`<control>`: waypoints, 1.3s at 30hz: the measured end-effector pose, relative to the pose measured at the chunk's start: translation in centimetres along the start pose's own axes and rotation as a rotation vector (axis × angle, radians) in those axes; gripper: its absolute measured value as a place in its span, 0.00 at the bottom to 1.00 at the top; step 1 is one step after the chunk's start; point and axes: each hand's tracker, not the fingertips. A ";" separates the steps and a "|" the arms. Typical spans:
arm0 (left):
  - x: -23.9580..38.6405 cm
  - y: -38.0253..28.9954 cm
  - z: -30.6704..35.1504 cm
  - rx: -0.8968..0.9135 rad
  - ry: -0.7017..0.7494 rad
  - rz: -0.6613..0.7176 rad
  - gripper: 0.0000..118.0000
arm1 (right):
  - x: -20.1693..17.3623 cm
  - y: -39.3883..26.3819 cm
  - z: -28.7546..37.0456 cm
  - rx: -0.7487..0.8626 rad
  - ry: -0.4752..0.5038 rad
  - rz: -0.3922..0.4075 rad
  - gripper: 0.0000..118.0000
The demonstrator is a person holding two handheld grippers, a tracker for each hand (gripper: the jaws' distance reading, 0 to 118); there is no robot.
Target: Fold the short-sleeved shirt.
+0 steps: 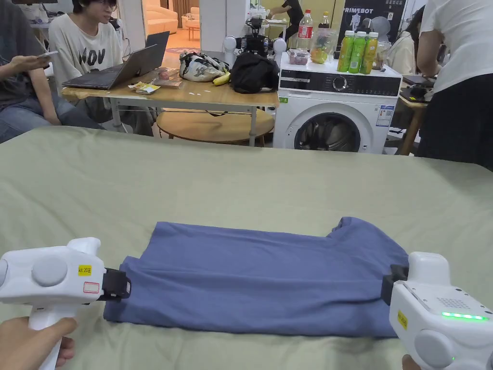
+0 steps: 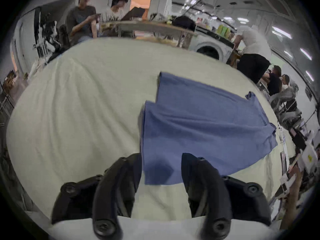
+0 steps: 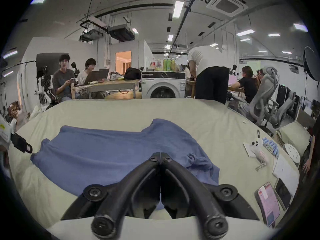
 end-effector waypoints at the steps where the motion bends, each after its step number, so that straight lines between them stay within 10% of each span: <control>1: -0.1 0.2 -0.7 -0.025 0.014 -0.006 0.42 | -0.1 -0.2 0.0 -0.003 -0.003 0.008 0.00; 9: 0.4 -0.5 -4.7 -0.151 0.111 -0.015 0.42 | 0.6 -0.9 0.0 -0.036 -0.013 0.015 0.00; 15: 1.6 -2.4 -2.7 -0.080 0.059 -0.045 0.02 | 3.0 -0.4 -0.6 -0.095 -0.034 0.006 0.00; 20: 0.2 -3.0 -1.9 -0.064 -0.008 0.009 0.00 | 6.9 0.5 -3.3 -0.299 -0.035 -0.037 0.48; 28: 2.2 -3.1 -1.8 -0.051 0.061 -0.095 0.00 | 9.6 -1.7 -9.1 -0.559 0.003 -0.020 0.47; 30: 1.7 -2.8 -2.0 -0.047 0.061 -0.090 0.00 | 9.3 -2.8 -9.9 -0.604 0.018 -0.011 0.39; 32: 1.6 -2.9 -1.9 -0.044 0.053 -0.079 0.00 | 9.3 -2.8 -9.4 -0.560 0.027 -0.032 0.06; 35: 1.3 -2.8 -1.9 -0.034 0.047 -0.067 0.00 | 8.7 -2.8 -8.8 -0.547 0.127 -0.106 0.04; 39: 1.3 -2.6 -0.9 -0.008 0.042 -0.076 0.00 | 7.8 -2.1 -7.2 -0.503 0.060 -0.003 0.04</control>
